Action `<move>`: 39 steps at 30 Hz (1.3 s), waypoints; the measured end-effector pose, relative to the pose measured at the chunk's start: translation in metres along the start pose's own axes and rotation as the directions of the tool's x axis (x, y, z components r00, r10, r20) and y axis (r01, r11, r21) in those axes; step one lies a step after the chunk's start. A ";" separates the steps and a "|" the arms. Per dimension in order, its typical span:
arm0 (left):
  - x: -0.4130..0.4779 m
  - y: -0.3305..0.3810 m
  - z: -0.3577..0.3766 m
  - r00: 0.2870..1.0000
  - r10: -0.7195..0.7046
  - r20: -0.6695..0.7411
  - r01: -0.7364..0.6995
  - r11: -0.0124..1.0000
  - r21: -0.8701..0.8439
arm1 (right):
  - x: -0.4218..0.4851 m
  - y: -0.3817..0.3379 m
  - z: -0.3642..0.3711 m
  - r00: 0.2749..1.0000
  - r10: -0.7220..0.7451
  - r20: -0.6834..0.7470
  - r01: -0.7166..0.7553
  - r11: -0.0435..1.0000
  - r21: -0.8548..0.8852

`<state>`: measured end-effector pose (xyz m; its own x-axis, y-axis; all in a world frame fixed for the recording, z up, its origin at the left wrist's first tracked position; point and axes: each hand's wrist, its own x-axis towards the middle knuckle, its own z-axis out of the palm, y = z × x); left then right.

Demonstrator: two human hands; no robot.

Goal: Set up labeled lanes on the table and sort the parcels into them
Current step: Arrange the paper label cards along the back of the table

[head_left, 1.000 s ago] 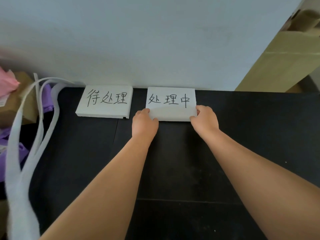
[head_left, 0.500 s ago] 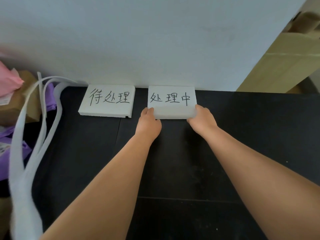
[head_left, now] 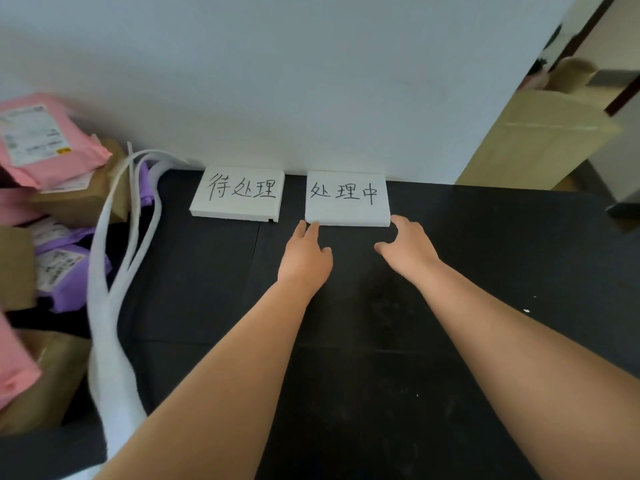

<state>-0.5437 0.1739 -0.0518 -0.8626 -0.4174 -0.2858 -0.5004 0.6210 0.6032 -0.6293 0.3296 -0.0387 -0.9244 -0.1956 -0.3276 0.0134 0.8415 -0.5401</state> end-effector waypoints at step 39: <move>-0.439 -0.267 -0.098 0.883 -0.374 -0.282 0.383 0.923 -0.027 | -0.435 -0.076 0.197 0.896 -0.300 0.327 0.297 0.953 0.060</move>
<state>-0.0245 0.1261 -0.0142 -0.5536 -0.7884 -0.2683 -0.7902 0.3956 0.4680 -0.1530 0.2516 -0.0078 -0.7075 -0.5922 -0.3856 -0.2383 0.7136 -0.6588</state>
